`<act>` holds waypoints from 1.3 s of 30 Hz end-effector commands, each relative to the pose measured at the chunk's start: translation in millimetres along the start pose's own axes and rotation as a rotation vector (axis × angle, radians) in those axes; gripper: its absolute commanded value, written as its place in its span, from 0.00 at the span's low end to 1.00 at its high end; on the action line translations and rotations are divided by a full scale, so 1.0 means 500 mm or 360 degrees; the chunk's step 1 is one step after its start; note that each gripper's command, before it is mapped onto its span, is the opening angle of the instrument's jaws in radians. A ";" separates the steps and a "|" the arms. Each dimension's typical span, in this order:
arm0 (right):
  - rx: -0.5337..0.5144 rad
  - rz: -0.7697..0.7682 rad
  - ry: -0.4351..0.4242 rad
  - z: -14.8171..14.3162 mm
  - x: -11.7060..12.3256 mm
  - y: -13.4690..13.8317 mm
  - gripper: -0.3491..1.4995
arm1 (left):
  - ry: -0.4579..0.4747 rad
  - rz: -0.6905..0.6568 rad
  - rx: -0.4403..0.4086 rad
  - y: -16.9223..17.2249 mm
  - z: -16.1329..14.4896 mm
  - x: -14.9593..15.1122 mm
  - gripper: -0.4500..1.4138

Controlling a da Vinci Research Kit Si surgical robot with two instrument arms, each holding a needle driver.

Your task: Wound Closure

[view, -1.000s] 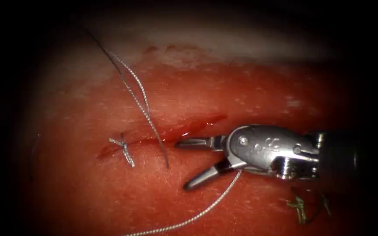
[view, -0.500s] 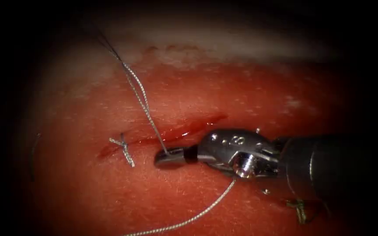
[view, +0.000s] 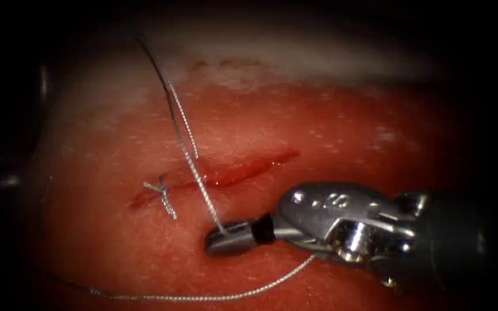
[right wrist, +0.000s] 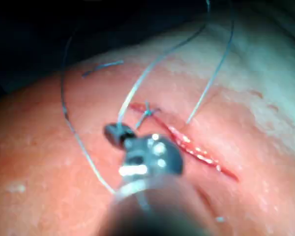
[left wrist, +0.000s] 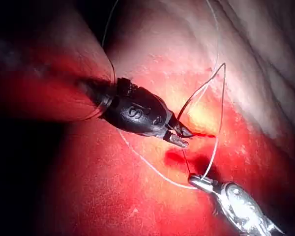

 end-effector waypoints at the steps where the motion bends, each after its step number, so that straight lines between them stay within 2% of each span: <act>1: 0.0086 -0.0035 -0.0030 0.0008 0.0011 -0.0061 0.00 | 0.0000 -0.0005 -0.0006 0.0009 0.0012 -0.0016 0.05; 3: 0.0153 -0.0077 -0.0030 0.0006 0.0024 -0.0104 0.00 | 0.0000 -0.0004 -0.0006 0.0009 0.0012 -0.0016 0.05; 6: 0.0215 -0.0127 -0.0009 0.0004 0.0038 -0.0133 0.00 | 0.0000 -0.0004 -0.0006 0.0009 0.0012 -0.0016 0.05; 8: 0.0232 -0.0272 0.0052 -0.0003 0.0063 -0.0153 0.00 | 0.0001 -0.0003 -0.0010 0.0010 0.0013 -0.0017 0.05; 9: 0.0181 -0.0418 0.0107 -0.0011 0.0065 -0.0145 0.33 | 0.0001 -0.0003 -0.0010 0.0010 0.0013 -0.0017 0.05; 10: 0.0164 -0.0456 0.0115 -0.0013 0.0063 -0.0137 0.44 | 0.0001 -0.0003 -0.0010 0.0010 0.0013 -0.0017 0.05; 11: 0.0164 -0.0456 0.0115 -0.0013 0.0063 -0.0137 0.44 | 0.0001 -0.0003 -0.0010 0.0010 0.0013 -0.0017 0.05; 12: 0.0108 -0.0510 0.0137 -0.0019 0.0061 -0.0118 0.65 | 0.0001 -0.0003 -0.0010 0.0010 0.0013 -0.0017 0.05; 14: -0.0045 -0.0630 0.0184 -0.0032 0.0054 -0.0071 0.83 | 0.0002 -0.0001 -0.0015 0.0011 0.0014 -0.0019 0.05; 17: -0.0153 -0.0685 0.0188 -0.0035 0.0030 -0.0020 0.87 | 0.0003 0.0003 -0.0019 0.0009 0.0015 -0.0025 0.05; 18: -0.0211 -0.0693 0.0160 -0.0031 0.0007 0.0012 0.87 | 0.0004 0.0005 -0.0019 0.0008 0.0016 -0.0028 0.05; 21: -0.0236 -0.0700 0.0130 -0.0027 -0.0009 0.0036 0.87 | 0.0004 0.0006 -0.0019 0.0008 0.0016 -0.0028 0.05; 23: -0.0299 -0.0712 0.0080 -0.0015 -0.0030 0.0073 0.87 | 0.0004 0.0006 -0.0019 0.0008 0.0016 -0.0028 0.05; 26: -0.0349 -0.0743 0.0086 0.0004 -0.0052 0.0140 0.86 | 0.0004 0.0006 -0.0019 0.0008 0.0016 -0.0028 0.05; 31: -0.0402 -0.0702 0.0105 0.0043 -0.0071 0.0201 0.82 | 0.0005 0.0005 -0.0024 0.0013 0.0021 -0.0027 0.05; 32: -0.0407 -0.0685 0.0108 0.0050 -0.0071 0.0206 0.77 | 0.0005 0.0006 -0.0025 0.0016 0.0025 -0.0028 0.05; 34: -0.0411 -0.0664 0.0111 0.0057 -0.0069 0.0206 0.61 | 0.0007 0.0008 -0.0032 0.0019 0.0030 -0.0030 0.05; 35: -0.0389 -0.0657 0.0105 0.0056 -0.0072 0.0202 0.18 | 0.0007 0.0009 -0.0032 0.0020 0.0031 -0.0030 0.05; 36: -0.0378 -0.0648 0.0102 0.0055 -0.0073 0.0200 0.01 | 0.0007 0.0009 -0.0032 0.0020 0.0031 -0.0031 0.05; 39: -0.0362 -0.0630 0.0079 0.0040 -0.0067 0.0181 0.00 | 0.0007 0.0010 -0.0031 0.0021 0.0032 -0.0031 0.05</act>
